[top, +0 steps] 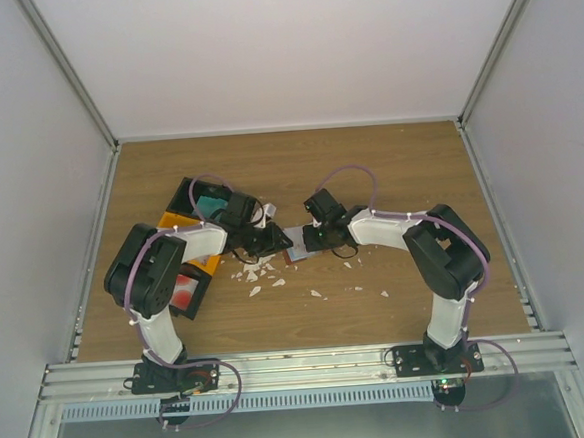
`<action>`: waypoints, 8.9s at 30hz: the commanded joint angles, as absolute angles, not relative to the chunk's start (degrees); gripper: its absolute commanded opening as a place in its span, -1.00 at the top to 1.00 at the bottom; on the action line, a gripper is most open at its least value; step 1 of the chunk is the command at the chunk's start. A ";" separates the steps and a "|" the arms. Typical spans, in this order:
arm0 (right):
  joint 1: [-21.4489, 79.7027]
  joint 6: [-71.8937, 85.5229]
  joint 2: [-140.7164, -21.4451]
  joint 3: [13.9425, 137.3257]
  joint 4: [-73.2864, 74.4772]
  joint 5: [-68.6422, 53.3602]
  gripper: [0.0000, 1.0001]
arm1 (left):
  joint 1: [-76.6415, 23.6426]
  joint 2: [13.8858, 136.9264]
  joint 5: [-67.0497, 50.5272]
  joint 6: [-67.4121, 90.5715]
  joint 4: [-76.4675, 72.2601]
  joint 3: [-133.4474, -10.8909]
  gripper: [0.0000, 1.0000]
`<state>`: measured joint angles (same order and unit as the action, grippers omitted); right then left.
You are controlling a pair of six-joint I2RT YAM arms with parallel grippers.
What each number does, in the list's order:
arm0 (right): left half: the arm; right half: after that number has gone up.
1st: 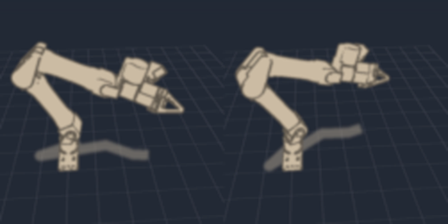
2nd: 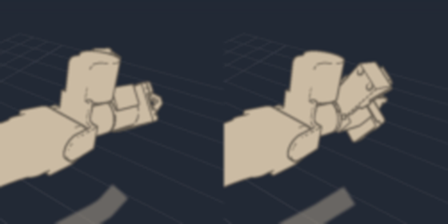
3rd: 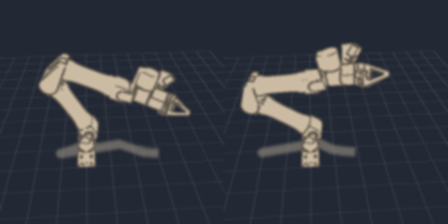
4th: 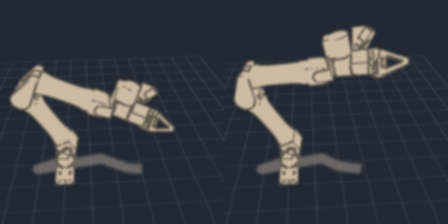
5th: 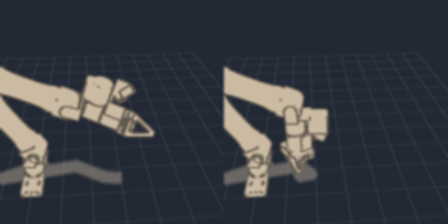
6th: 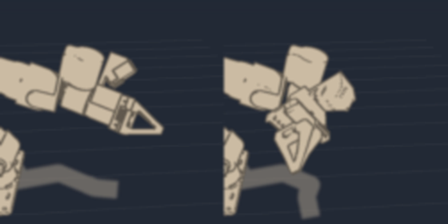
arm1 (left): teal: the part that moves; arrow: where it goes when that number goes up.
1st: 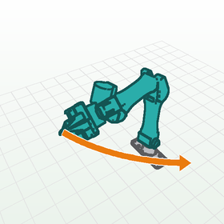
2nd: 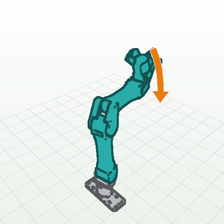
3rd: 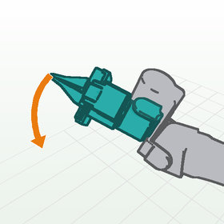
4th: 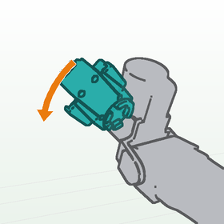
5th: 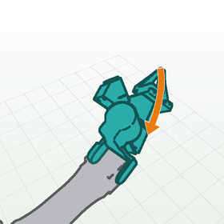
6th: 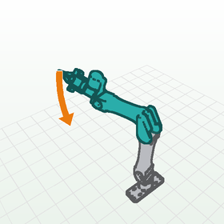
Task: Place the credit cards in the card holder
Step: Turn over the card slot in the card holder, then pick up the credit card from the storage box.
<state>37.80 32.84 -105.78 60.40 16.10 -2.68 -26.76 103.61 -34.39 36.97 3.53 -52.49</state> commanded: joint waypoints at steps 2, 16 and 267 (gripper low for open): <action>37.50 33.22 -107.49 58.27 17.41 -2.87 0.92 | -27.51 106.16 -38.15 36.74 0.51 -54.67 0.51; 37.43 32.70 -103.84 58.18 15.37 -4.02 0.85 | -28.23 109.41 -40.56 35.84 1.55 -59.15 0.61; 51.77 32.62 -117.88 74.61 3.08 -7.68 0.43 | -15.09 80.04 0.91 19.14 45.29 -57.57 0.93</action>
<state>52.27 31.99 -120.36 75.13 2.70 -8.88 -14.81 82.02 -0.21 18.44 44.91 -56.10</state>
